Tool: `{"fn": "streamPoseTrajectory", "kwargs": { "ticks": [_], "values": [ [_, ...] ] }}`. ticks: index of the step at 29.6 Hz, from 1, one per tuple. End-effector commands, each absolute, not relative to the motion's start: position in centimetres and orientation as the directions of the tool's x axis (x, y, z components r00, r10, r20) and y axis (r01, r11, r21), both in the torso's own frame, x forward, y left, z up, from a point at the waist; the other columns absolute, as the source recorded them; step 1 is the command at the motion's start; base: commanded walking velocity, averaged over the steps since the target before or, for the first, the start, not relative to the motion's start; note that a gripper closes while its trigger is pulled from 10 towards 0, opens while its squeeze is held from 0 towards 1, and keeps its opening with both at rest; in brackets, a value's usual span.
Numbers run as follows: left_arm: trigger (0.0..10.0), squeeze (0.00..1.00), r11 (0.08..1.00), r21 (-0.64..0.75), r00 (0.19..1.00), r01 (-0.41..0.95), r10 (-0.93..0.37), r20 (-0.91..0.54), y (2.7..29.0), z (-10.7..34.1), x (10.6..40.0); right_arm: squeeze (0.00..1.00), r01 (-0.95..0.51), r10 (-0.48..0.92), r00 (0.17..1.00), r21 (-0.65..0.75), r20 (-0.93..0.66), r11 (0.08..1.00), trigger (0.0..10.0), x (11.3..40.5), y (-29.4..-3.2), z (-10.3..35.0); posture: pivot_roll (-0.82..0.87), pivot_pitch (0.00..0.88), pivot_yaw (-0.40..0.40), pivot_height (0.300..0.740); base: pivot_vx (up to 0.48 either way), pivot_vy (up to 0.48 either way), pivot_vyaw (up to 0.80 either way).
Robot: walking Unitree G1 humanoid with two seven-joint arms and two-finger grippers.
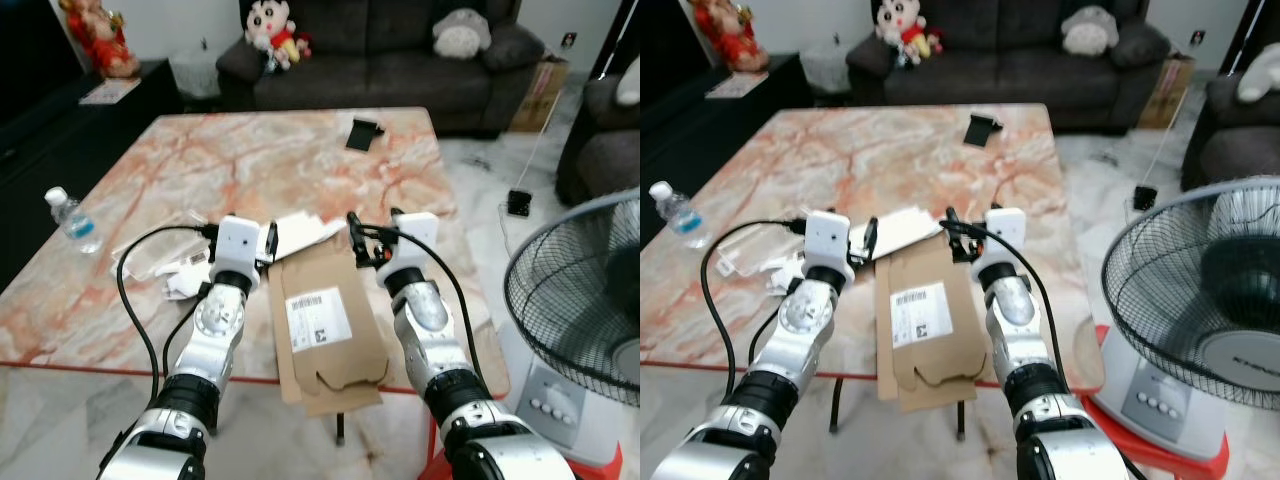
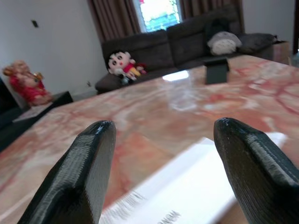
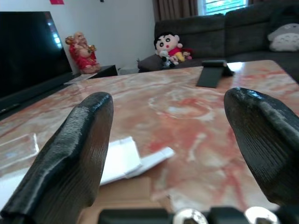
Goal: Picking trash to rubbish bin
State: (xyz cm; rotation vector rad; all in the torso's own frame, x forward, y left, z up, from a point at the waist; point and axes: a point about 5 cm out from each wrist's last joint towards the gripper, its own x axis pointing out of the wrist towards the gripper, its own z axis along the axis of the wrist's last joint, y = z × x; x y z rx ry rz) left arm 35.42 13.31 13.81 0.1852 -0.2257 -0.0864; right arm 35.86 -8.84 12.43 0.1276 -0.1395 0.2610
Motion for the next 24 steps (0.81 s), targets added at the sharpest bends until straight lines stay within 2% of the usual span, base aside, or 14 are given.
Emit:
{"fn": "streamPoseTrajectory", "kwargs": {
  "ticks": [1, 19, 24],
  "values": [
    [10.0, 0.00, 0.978, 0.208, 0.976, 0.037, -0.079, 0.201, 14.86, 13.29, 35.11, 0.00, -0.308, 0.287, 0.944, 0.119, 0.163, 0.944, 10.0, 35.73, -7.08, 12.83, -0.01, 0.000, 0.061, 0.740, 0.292, 0.000, 0.00],
    [10.0, 0.00, 0.972, 0.228, 0.976, 0.049, -0.095, 0.197, 14.77, 13.37, 35.23, 0.00, -0.299, 0.280, 0.948, 0.117, 0.153, 0.947, 10.0, 35.72, -7.46, 12.53, -0.01, 0.000, 0.068, 0.740, 0.290, 0.000, 0.00],
    [10.0, 0.00, 0.936, 0.335, 0.966, 0.107, -0.178, 0.190, 14.66, 13.17, 34.79, 0.00, -0.303, 0.284, 0.947, 0.121, 0.151, 0.945, 10.0, 35.68, -7.24, 12.45, -0.01, 0.000, 0.068, 0.740, 0.000, 0.000, 0.00]
  ]
}}
